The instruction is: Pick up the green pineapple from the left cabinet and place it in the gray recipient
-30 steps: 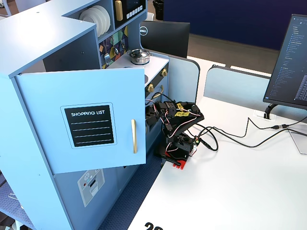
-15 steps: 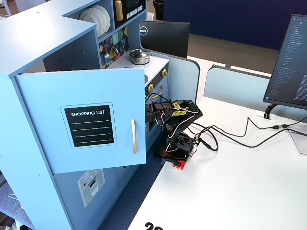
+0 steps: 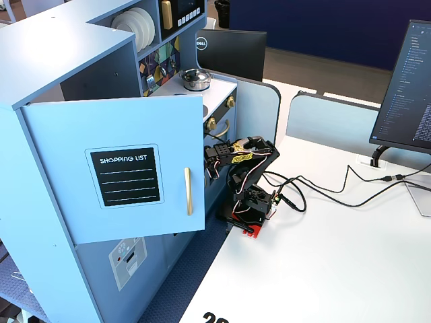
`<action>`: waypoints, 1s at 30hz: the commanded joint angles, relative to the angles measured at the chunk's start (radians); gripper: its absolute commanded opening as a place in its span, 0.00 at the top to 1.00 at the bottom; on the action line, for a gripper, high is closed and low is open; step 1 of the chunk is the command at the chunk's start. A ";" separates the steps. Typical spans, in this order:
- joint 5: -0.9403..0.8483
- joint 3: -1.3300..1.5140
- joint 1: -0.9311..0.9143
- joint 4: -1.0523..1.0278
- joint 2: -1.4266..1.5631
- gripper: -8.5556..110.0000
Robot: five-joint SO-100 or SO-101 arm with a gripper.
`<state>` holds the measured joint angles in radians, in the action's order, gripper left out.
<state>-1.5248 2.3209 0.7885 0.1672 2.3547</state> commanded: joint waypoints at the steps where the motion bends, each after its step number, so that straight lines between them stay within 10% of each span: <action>1: 0.006 -0.094 -0.018 0.049 -0.049 0.53; 30: -0.021 -0.371 -0.037 0.152 -0.463 0.54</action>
<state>-1.5263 2.0494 0.7501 0.2761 1.9144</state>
